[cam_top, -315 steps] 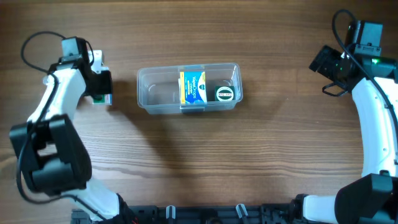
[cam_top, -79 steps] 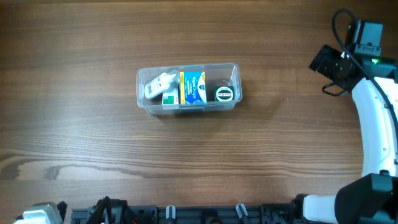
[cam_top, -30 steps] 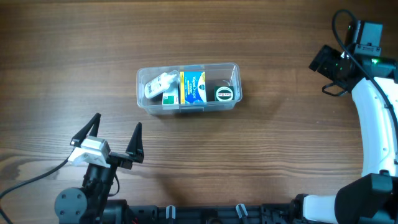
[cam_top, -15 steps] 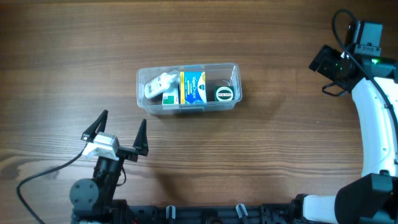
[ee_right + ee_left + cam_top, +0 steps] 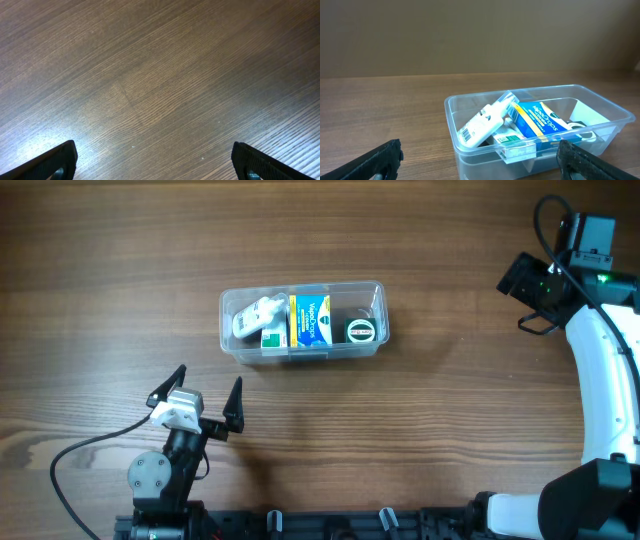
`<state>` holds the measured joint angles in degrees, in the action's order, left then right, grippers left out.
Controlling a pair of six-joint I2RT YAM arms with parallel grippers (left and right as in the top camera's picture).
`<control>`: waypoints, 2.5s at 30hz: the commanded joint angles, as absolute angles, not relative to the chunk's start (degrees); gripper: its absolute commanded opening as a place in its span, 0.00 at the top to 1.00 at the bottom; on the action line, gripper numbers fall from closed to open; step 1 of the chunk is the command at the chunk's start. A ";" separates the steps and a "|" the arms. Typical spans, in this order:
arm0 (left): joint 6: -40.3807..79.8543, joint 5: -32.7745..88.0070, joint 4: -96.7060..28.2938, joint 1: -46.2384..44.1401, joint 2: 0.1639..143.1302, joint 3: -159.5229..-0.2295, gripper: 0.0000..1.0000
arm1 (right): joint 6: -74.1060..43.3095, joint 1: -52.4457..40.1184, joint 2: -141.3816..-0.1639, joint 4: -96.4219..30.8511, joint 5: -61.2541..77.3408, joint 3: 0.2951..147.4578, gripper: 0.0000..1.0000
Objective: Pack container
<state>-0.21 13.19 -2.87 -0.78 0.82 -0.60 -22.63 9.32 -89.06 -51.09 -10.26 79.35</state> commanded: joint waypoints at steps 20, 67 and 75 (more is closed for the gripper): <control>-1.28 12.58 -3.16 -0.47 0.16 -0.32 0.00 | -22.63 9.28 -80.44 -50.96 -9.98 79.26 0.00; -1.28 12.58 -3.16 -0.47 0.16 -0.32 0.00 | -8.99 3.22 -0.19 0.80 9.50 0.30 0.00; -1.28 12.58 -3.16 -0.47 0.16 -0.32 0.00 | -8.99 3.22 -0.21 0.80 9.50 0.30 0.00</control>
<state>-0.38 13.15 -2.96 -0.78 0.73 -0.60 -10.13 3.51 -0.99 0.67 10.07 0.36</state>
